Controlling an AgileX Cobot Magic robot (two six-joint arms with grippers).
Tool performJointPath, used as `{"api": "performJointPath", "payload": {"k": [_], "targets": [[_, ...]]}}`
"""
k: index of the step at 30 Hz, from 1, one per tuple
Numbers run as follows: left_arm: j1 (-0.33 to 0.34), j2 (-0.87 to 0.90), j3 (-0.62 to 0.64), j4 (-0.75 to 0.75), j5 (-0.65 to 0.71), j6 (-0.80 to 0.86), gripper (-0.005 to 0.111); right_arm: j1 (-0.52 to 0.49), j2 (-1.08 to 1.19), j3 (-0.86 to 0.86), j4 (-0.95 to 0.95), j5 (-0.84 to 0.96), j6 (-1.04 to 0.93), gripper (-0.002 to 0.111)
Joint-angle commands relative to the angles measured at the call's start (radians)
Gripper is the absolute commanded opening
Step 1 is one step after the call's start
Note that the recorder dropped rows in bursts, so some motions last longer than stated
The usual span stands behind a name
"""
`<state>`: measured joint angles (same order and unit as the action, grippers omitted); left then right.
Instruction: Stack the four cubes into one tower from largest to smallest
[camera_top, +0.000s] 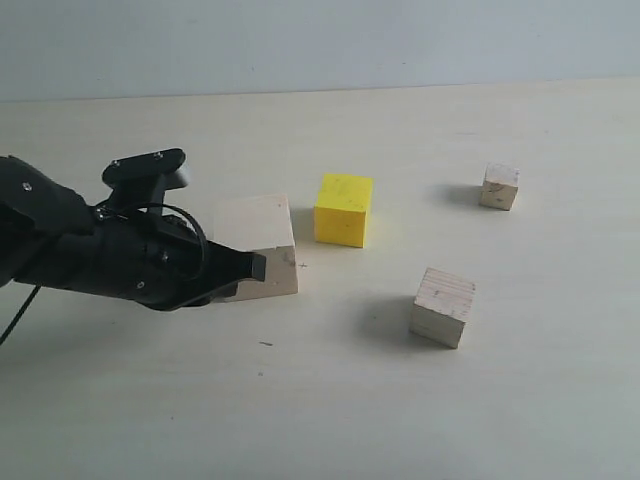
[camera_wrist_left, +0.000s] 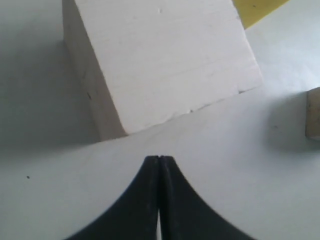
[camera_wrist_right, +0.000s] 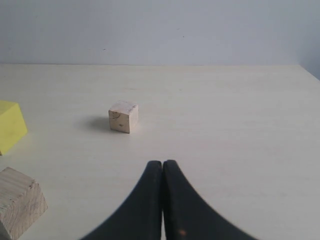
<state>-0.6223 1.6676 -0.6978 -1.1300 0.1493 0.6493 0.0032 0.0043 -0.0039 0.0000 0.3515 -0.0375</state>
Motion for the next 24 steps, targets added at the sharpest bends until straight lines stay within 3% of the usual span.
{"api": "performJointPath", "payload": {"k": [1,18,24], "targets": [[-0.005,0.033,-0.014,0.003,-0.026,0.005,0.000,0.002,-0.004,0.004,0.000,-0.015,-0.003,0.000],[-0.005,0.043,-0.014,0.013,-0.092,0.005,0.000,0.002,-0.004,0.004,0.024,-0.015,0.007,0.000],[-0.005,0.024,-0.014,0.015,-0.048,0.005,0.000,0.002,-0.004,0.004,0.024,-0.015,0.007,0.000]]}}
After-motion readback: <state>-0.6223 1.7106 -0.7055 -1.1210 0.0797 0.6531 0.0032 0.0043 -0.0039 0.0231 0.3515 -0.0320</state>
